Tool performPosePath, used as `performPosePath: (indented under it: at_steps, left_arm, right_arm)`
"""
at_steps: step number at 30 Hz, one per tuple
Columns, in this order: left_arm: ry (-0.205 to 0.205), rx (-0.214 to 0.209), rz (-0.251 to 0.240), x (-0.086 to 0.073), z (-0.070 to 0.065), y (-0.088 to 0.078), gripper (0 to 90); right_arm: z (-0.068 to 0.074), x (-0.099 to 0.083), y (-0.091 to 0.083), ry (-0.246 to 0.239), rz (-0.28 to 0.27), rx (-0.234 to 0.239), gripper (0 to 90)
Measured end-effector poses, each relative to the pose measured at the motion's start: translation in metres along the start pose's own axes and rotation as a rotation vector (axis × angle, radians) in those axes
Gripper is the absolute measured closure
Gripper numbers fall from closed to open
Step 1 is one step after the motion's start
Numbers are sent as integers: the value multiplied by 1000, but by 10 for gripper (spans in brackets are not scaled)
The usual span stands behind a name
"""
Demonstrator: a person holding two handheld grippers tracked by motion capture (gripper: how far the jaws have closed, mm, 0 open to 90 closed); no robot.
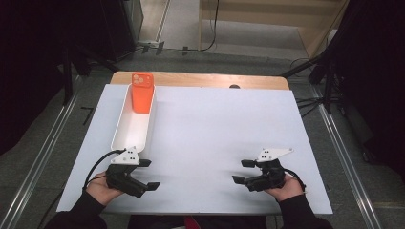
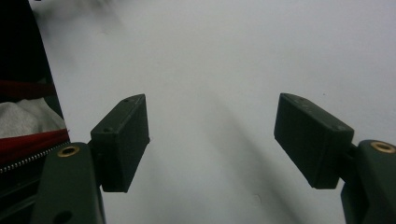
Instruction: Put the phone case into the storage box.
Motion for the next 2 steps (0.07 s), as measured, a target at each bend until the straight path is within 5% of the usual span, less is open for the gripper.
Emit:
performPosePath:
  at_steps: [2]
  left_arm:
    - [-3,-2,-7,1,0,0,144]
  right_arm:
    - [-1,0,0,-2,-2,-5,251]
Point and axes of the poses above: each handheld gripper's, and its own axes: y roughly forward along the jaws, x roughly out of its top, z roughly to its left, the point moved 9 cm from there along y, roughly forward along the jaws, and after that the axes turned 11 degrees about -z, right-handed, at the moved point
